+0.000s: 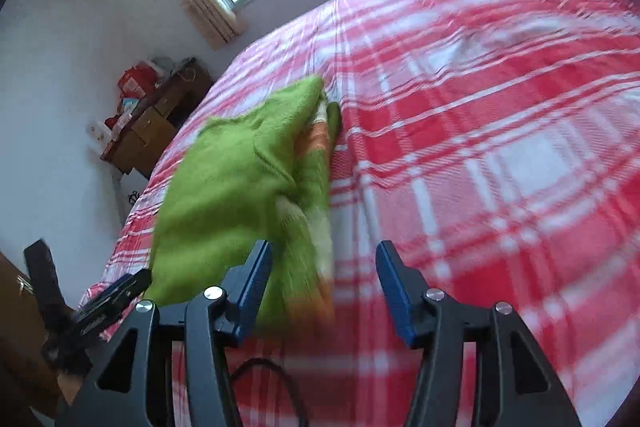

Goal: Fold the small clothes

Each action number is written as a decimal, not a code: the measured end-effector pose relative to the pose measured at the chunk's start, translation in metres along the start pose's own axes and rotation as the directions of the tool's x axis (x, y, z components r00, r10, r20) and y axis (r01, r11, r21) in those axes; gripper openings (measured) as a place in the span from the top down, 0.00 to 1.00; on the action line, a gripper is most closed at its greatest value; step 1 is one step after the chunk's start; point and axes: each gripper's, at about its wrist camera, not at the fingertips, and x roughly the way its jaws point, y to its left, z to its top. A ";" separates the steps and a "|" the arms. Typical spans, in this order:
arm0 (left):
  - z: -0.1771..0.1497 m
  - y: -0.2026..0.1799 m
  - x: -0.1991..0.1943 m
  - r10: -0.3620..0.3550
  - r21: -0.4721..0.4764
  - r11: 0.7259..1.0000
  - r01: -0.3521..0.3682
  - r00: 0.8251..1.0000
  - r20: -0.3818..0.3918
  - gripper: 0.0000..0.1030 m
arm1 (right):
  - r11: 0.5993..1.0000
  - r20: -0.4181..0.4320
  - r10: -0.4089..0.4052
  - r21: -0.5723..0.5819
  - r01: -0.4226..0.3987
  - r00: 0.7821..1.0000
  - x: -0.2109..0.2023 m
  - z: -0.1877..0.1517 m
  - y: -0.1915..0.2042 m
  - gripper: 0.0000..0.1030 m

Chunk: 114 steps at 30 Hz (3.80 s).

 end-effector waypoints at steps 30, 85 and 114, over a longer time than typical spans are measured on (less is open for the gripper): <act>0.016 0.032 -0.012 -0.201 -0.066 0.978 0.199 0.979 -0.027 0.14 | 0.943 0.181 -0.228 -0.205 0.263 0.957 -0.078 -0.001 0.040 0.46; -0.004 0.018 0.011 -0.334 -0.158 0.940 0.302 0.906 -0.259 0.41 | 0.939 -0.289 0.342 0.086 -0.332 0.894 0.029 -0.026 0.071 0.61; -0.007 0.014 -0.061 -0.178 -0.032 0.983 0.180 0.982 0.064 0.72 | 0.909 0.072 0.064 -0.415 -0.028 0.995 -0.049 -0.060 0.178 0.74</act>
